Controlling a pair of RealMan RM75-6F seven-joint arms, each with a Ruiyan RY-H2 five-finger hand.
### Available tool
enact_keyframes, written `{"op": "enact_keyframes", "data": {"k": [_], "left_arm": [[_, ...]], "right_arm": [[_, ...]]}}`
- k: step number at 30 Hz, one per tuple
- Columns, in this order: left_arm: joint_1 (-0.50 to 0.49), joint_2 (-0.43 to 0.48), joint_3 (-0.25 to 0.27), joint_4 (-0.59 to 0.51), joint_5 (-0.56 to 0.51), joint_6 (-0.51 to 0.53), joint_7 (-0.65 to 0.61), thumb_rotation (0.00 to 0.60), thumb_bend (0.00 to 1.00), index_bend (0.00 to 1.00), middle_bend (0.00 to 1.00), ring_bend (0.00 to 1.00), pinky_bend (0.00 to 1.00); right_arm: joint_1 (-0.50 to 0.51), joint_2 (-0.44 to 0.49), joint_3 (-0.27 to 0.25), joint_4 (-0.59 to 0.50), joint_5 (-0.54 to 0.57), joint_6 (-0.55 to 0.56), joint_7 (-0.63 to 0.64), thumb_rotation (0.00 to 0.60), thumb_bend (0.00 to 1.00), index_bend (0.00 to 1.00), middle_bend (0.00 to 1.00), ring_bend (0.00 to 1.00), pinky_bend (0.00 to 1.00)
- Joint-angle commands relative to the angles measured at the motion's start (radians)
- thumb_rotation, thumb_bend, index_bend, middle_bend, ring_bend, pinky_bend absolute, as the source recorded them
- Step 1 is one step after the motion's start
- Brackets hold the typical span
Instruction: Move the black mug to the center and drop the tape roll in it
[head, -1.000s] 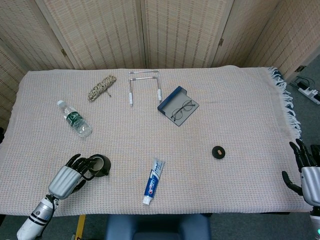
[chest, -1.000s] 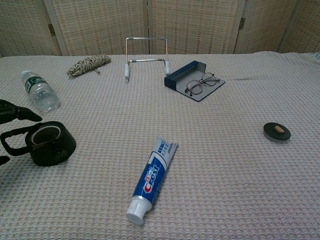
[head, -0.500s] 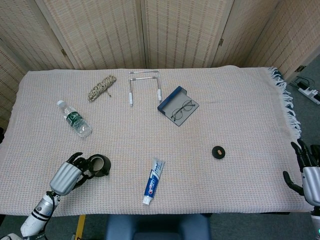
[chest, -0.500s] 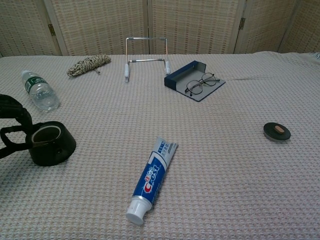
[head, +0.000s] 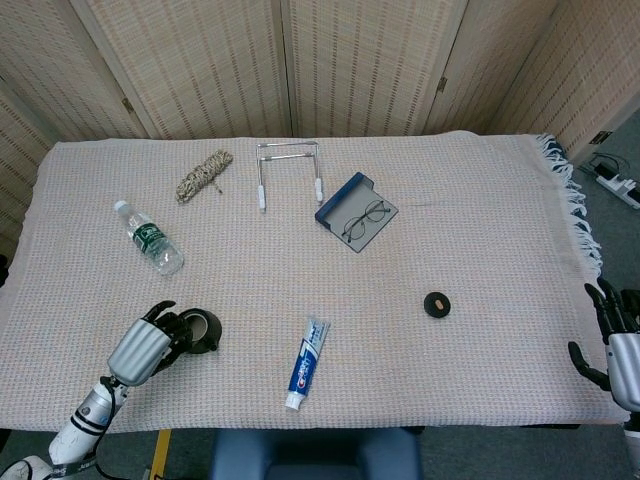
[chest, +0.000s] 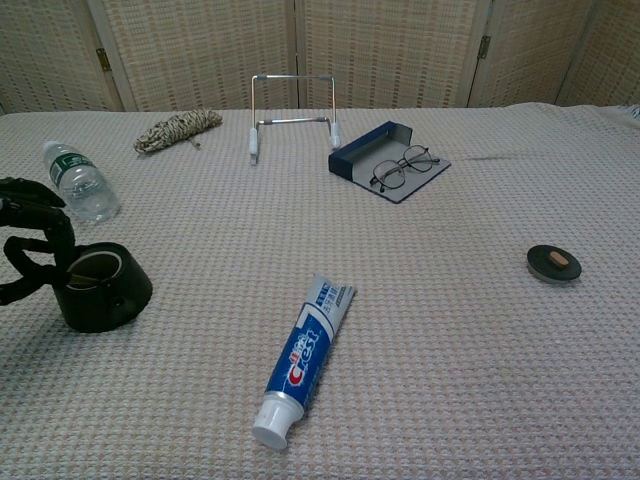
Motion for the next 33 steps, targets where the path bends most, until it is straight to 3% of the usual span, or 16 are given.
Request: {"op": "enact_keyframes", "data": {"k": [1, 16, 33], "left_arm": [[-0.008, -0.002, -0.002, 0.001, -0.005, -0.008, 0.011, 0.6, 0.45, 0.55, 0.51, 0.42, 0.22], [-0.06, -0.004, -0.023, 0.013, -0.019, -0.024, 0.017, 0.6, 0.57, 0.69, 0.66, 0.54, 0.24], [-0.172, 0.01, -0.082, -0.012, -0.01, -0.029, -0.002, 0.6, 0.58, 0.71, 0.68, 0.57, 0.24]], "right_arm": [[-0.001, -0.001, 0.0, 0.004, 0.002, 0.0, 0.004, 0.6, 0.39, 0.01, 0.08, 0.24, 0.04], [0.008, -0.004, 0.005, 0.023, 0.007, -0.018, 0.021, 0.6, 0.39, 0.02, 0.08, 0.23, 0.04], [0.017, -0.003, 0.013, 0.018, 0.007, -0.02, 0.016, 0.6, 0.39, 0.02, 0.08, 0.23, 0.04]]}}
